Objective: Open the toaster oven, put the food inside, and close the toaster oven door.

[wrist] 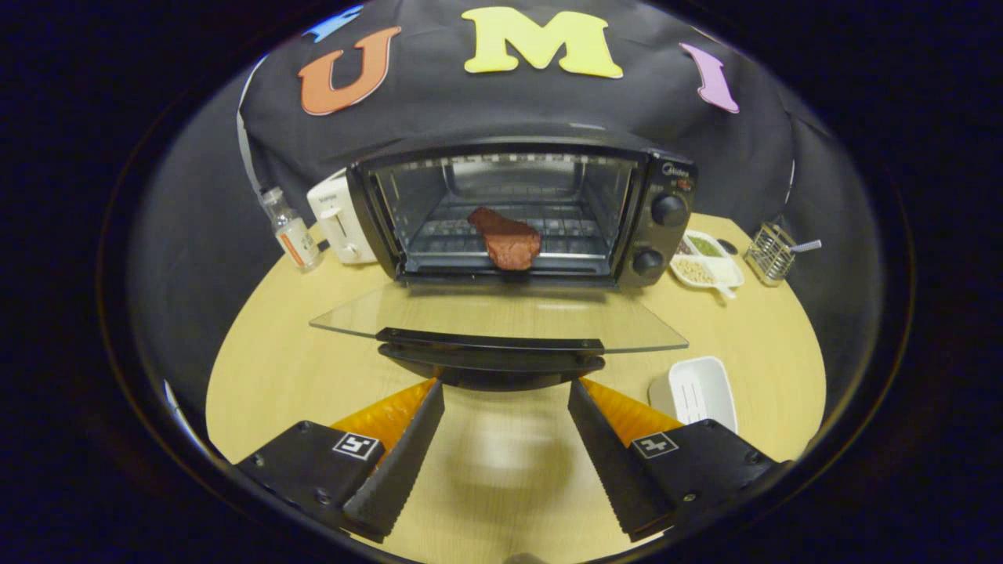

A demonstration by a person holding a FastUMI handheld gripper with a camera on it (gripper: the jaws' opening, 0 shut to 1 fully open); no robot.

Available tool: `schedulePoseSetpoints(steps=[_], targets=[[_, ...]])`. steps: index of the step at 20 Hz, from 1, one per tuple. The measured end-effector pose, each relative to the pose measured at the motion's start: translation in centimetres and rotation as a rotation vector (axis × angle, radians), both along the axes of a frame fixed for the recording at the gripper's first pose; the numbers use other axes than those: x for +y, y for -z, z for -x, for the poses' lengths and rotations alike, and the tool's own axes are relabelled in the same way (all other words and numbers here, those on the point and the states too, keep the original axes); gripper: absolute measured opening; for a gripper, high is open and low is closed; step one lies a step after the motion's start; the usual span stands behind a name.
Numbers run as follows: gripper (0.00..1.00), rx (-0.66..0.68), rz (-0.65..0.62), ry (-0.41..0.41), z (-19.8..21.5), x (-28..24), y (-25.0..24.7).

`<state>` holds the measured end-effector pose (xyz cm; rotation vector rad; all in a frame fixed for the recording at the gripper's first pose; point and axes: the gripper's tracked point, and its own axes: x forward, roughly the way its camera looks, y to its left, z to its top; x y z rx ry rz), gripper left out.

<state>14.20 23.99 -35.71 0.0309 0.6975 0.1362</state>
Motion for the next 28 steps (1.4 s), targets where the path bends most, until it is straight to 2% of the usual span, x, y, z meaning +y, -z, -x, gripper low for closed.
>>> schedulePoseSetpoints(steps=[6,13,21,28], targets=[[1.00,-0.061,-0.023,0.008,-3.1,0.1,-5.0],[1.00,-0.146,-0.022,0.016,-6.5,0.1,-8.6],[1.00,-0.241,-0.030,0.002,-4.4,-0.3,-13.5],[1.00,-0.336,-0.025,0.028,-0.2,-4.5,-19.4]])
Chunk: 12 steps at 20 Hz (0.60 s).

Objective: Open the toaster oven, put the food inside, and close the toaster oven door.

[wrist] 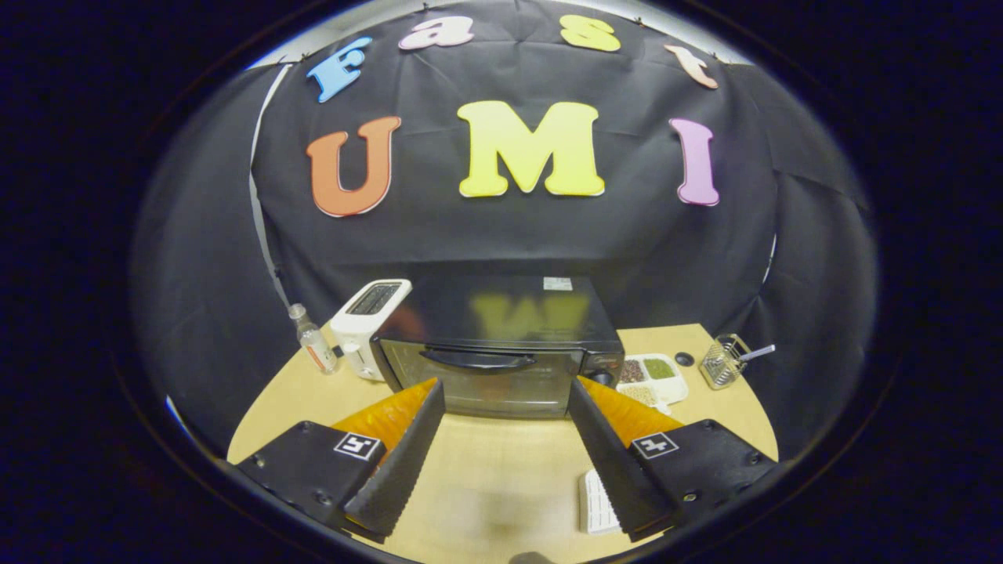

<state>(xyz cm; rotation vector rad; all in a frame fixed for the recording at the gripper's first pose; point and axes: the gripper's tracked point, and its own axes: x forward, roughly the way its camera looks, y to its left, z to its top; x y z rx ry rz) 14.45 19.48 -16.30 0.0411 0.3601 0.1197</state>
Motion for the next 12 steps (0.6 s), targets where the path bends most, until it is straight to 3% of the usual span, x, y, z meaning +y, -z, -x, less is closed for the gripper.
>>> schedulePoseSetpoints(steps=[9,12], targets=[[1.00,-0.289,0.015,0.128,7.9,-11.8,-14.8],[1.00,-0.338,0.037,0.119,10.1,-14.7,-17.0]])
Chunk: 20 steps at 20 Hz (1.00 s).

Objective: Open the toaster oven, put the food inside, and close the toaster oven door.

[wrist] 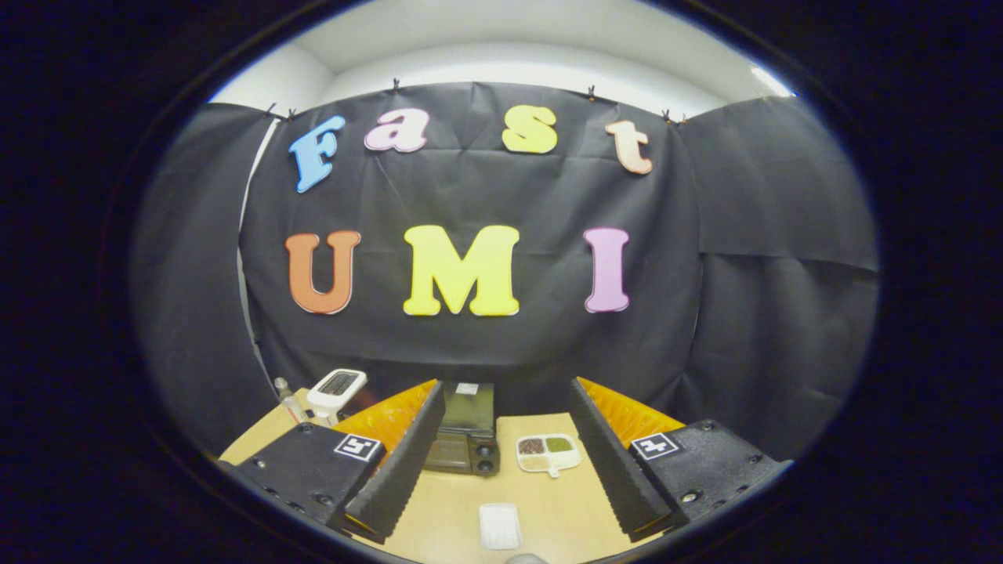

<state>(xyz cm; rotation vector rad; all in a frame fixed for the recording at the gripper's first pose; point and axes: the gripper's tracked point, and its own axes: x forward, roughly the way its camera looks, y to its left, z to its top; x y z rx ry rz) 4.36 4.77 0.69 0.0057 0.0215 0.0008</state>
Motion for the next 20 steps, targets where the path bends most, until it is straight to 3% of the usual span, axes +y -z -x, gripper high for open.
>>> schedulePoseSetpoints(steps=[7,13,20], targets=[[1.00,-0.016,0.028,-0.015,2.0,-5.7,-0.9],[1.00,-0.075,-0.022,-0.068,3.4,-6.9,-0.7],[1.00,-0.073,-0.007,-0.059,4.0,-9.1,0.4]])
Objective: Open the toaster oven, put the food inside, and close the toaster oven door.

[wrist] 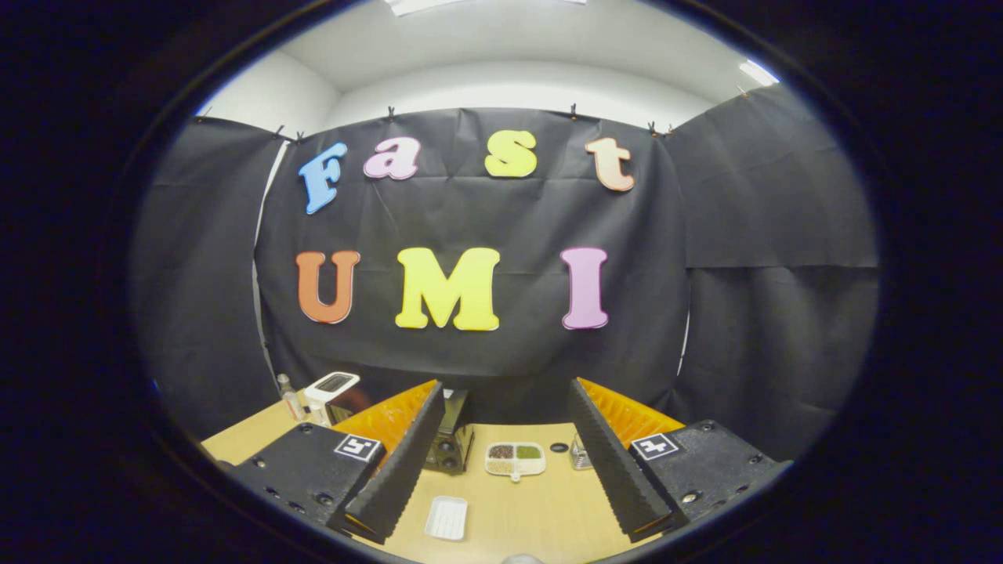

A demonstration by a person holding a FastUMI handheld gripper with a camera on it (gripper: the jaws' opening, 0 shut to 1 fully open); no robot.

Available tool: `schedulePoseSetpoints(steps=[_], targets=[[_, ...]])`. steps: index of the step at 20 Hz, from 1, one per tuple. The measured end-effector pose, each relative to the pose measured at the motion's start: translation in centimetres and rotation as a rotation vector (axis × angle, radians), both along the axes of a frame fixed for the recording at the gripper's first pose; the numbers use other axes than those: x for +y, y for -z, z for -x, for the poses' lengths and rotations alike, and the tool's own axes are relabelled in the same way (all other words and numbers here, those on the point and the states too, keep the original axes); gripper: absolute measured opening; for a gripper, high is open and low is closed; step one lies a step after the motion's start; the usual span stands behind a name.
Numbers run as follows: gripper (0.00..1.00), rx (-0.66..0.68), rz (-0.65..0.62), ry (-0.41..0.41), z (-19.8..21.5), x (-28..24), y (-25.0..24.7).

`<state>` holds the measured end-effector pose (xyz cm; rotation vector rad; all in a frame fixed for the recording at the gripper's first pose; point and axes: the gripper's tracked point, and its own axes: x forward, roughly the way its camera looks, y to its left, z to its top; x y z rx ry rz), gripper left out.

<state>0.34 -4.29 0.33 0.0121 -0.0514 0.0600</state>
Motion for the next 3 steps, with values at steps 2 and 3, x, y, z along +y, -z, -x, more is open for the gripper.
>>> schedulePoseSetpoints(steps=[2,3], targets=[[1.00,0.006,-0.016,-0.005,0.14,-0.38,0.41],[1.00,0.008,-0.022,-0.002,0.06,-0.68,0.56]])
